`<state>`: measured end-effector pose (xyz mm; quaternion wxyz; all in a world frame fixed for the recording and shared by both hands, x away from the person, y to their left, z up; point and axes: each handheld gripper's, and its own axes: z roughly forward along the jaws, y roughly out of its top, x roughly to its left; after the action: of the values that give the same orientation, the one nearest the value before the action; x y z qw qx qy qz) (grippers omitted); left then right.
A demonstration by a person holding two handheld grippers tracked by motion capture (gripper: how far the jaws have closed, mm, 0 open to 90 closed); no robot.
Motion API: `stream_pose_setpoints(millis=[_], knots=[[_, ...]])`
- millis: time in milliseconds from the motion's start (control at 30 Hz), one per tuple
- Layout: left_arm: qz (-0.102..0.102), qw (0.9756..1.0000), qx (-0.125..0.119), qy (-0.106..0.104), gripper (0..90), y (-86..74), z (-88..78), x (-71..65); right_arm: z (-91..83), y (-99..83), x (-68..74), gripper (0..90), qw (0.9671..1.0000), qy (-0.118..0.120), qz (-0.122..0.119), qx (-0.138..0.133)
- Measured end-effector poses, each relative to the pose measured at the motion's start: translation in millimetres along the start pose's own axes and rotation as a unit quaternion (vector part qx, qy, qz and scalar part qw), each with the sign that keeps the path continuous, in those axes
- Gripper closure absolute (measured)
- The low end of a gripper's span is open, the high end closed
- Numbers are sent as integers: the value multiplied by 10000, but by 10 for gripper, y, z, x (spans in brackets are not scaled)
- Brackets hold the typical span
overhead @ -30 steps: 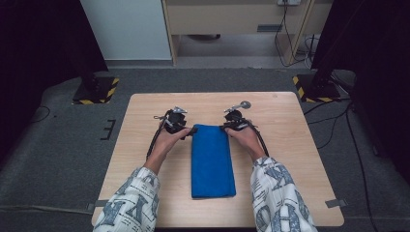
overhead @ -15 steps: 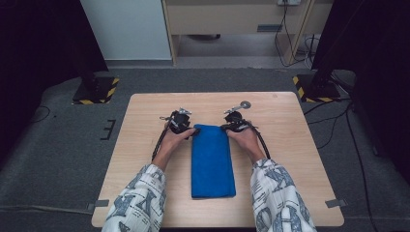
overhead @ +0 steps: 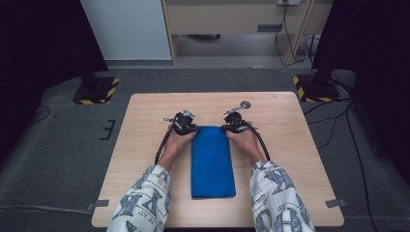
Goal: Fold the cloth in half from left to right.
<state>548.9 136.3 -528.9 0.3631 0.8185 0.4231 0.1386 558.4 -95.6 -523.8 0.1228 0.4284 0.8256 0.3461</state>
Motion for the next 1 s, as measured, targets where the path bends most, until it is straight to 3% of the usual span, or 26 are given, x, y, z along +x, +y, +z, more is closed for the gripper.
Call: stream_pose_setpoints(millis=[167, 300, 633, 1000], knots=[[-41, 10000, -52, -42, 849, 0, -23, -59, -73, -22, 2, 872, 10000, 50, 20, -80], [64, 9999, -134, -14, 855, 52, -82, -127, -163, -21, 3, 873, 9998, 64, 31, -180], [89, 9992, -389, -92, 856, 220, -265, -197, -432, 7, -25, 874, 9989, 138, 13, -455], [208, 9979, -603, -133, 856, 351, -391, -316, -640, 46, -61, 874, 9981, 9, -23, -616]])
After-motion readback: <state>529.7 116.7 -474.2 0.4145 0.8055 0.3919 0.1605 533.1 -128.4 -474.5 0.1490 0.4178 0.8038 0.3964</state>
